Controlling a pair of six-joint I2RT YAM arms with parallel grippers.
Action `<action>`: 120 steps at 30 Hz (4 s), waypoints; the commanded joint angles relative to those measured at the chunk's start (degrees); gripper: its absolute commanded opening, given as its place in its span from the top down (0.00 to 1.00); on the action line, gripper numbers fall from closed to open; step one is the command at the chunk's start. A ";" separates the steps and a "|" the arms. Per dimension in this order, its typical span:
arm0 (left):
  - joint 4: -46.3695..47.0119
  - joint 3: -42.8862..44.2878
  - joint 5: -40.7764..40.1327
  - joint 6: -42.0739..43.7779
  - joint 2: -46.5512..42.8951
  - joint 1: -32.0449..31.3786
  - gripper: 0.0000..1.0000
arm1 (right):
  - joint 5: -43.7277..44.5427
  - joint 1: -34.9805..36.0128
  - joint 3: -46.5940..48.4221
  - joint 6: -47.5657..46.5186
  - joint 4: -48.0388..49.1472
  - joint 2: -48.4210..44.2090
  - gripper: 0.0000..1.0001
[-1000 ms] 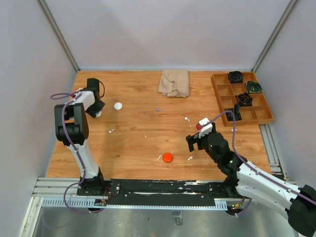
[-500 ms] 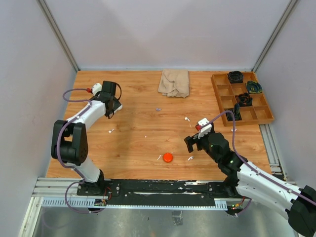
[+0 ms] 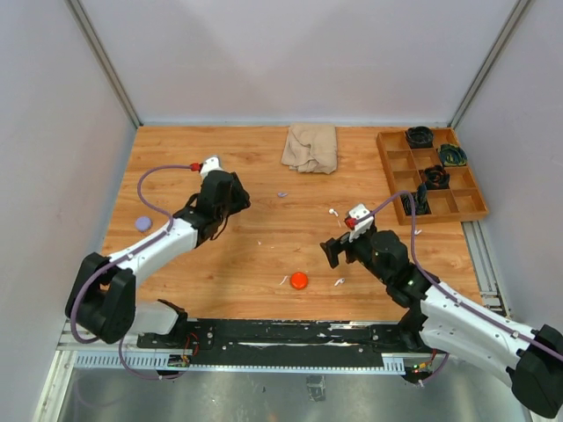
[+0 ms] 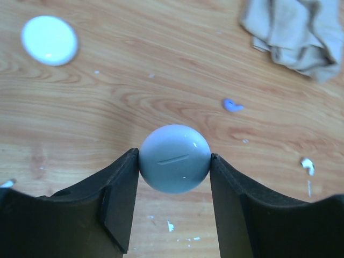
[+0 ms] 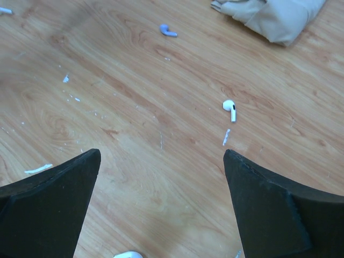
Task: Insert the wireless bluetooth earbuds into the charging case
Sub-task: Pick up the charging case at the center of the board.
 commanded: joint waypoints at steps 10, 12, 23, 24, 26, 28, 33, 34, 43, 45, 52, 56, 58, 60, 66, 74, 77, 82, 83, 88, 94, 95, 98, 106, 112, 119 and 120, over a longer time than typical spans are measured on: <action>34.90 -16.65 2.34 24.74 -12.52 -13.47 0.53 | -7.59 -0.93 17.41 -1.00 -11.65 6.47 0.02; 38.30 -18.42 4.34 28.13 -13.24 -14.71 0.51 | -9.32 -1.70 21.26 -0.70 -16.20 7.76 0.03; 55.64 -25.80 18.76 43.94 -15.03 -18.60 0.57 | -20.57 -6.33 39.19 3.55 -31.72 15.34 0.12; 56.83 -26.10 20.32 45.55 -14.80 -18.79 0.58 | -21.30 -6.58 40.69 3.76 -32.80 16.62 0.12; 57.78 -26.34 23.29 48.16 -14.28 -19.18 0.59 | -23.09 -6.66 43.55 3.96 -35.32 18.65 0.14; 58.50 -26.41 25.15 50.23 -13.81 -19.74 0.57 | -24.43 -6.75 46.37 4.42 -37.66 20.65 0.15; 59.55 -26.29 27.82 56.04 -12.55 -21.66 0.57 | -27.79 -6.82 50.75 6.66 -40.20 24.96 0.20; 59.56 -26.10 28.07 56.96 -12.30 -21.99 0.57 | -28.60 -6.82 51.38 7.08 -40.41 25.77 0.21; 59.56 -25.75 31.84 61.31 -12.26 -23.56 0.55 | -34.98 -6.82 54.86 9.32 -41.99 31.38 0.31; 59.56 -25.74 31.99 61.73 -12.32 -23.83 0.55 | -37.23 -6.77 54.91 9.87 -41.59 32.32 0.32; 59.56 -25.55 31.92 62.24 -12.10 -24.38 0.55 | -40.87 -6.77 53.56 10.96 -39.96 33.61 0.45; 59.56 -25.34 31.88 62.42 -11.89 -24.73 0.55 | -41.97 -6.77 53.13 11.11 -39.77 34.23 0.56; 59.51 -25.27 31.88 62.44 -11.89 -24.83 0.54 | -42.43 -6.78 53.04 11.02 -39.91 34.57 0.63; 59.62 -25.32 31.66 62.42 -11.87 -24.91 0.54 | -42.70 -6.80 52.96 10.88 -40.26 34.83 0.66; 60.21 -25.53 31.41 61.86 -11.74 -25.02 0.47 | -42.94 -6.77 53.90 9.17 -42.47 35.42 0.81; 64.06 -27.13 32.81 58.37 -11.02 -24.93 0.24 | -42.39 -6.93 55.86 3.45 -45.62 33.53 0.93; 63.31 -27.08 34.65 56.62 -11.40 -24.66 0.23 | -41.87 -7.18 56.60 -0.18 -47.81 32.46 0.95; 63.23 -27.12 43.08 49.43 -12.72 -20.05 0.24 | -41.86 -7.55 56.97 -7.39 -50.51 29.96 0.98; 63.32 -27.02 45.13 47.92 -12.87 -19.08 0.25 | -42.28 -7.52 56.95 -8.81 -50.76 29.36 0.98; 62.14 -25.35 55.22 40.23 -12.63 -15.53 0.28 | -45.99 -7.44 56.72 -13.83 -50.87 27.51 0.99; 63.62 -21.93 65.33 31.23 -9.27 -12.30 0.33 | -49.21 -6.80 56.45 -20.26 -51.42 26.70 0.99; 64.13 -21.58 65.96 30.01 -8.80 -12.14 0.34 | -49.46 -6.56 56.38 -21.47 -51.65 26.54 0.99; 66.41 -21.38 67.16 27.58 -7.57 -11.93 0.36 | -50.07 -5.76 56.15 -24.27 -51.96 26.15 0.99; 68.21 -20.74 67.72 24.06 -6.23 -11.92 0.48 | -50.44 -4.56 56.58 -26.70 -52.29 26.27 0.99; 69.81 -20.69 66.89 21.83 -5.63 -11.92 0.54 | -50.50 -3.41 56.46 -28.24 -52.26 26.00 0.99; 70.05 -20.31 68.08 21.51 -5.13 -11.92 0.62 | -50.32 -2.74 56.72 -29.08 -52.27 26.12 0.99; 70.14 -20.31 68.35 21.46 -5.06 -11.92 0.63 | -50.32 -2.68 56.75 -29.16 -52.25 26.20 0.99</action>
